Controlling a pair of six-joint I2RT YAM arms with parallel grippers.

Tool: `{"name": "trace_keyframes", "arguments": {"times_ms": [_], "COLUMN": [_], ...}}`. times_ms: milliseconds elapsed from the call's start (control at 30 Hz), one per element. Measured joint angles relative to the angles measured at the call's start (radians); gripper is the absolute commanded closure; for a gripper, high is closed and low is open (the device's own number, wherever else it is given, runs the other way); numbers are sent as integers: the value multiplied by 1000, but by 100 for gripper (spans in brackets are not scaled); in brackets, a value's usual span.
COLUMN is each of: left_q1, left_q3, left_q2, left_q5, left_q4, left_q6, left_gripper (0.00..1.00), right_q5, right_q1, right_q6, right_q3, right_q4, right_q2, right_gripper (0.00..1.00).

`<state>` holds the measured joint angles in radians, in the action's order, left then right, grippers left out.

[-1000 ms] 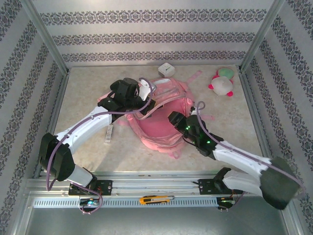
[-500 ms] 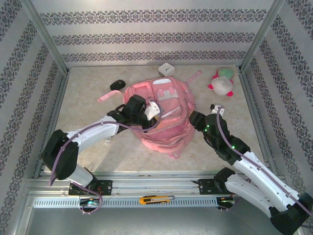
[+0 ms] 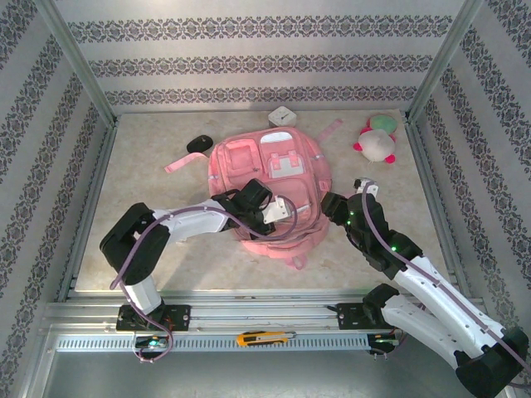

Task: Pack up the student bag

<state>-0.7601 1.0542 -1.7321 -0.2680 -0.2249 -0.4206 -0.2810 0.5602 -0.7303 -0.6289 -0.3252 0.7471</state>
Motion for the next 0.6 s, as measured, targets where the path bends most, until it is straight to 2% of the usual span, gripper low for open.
{"name": "trace_keyframes", "arguments": {"times_ms": [100, 267, 467, 600], "left_q1": [1, 32, 178, 323], "left_q3": [0, 3, 4, -23], "left_q2": [51, 196, 383, 438], "left_q5": [1, -16, -60, -95], "left_q4": [-18, -23, -3, 19], "left_q6": [34, 118, 276, 396], "left_gripper": [50, 32, 30, 30], "right_q5": [35, 168, 285, 328], "right_q1": [-2, 10, 148, 300], "right_q6": [65, 267, 607, 937], "right_q3": [-1, -50, -165, -209], "right_q4": [5, 0, -17, -53], "right_q2": [13, 100, 247, 371], "right_gripper": [38, 31, 31, 29]}}
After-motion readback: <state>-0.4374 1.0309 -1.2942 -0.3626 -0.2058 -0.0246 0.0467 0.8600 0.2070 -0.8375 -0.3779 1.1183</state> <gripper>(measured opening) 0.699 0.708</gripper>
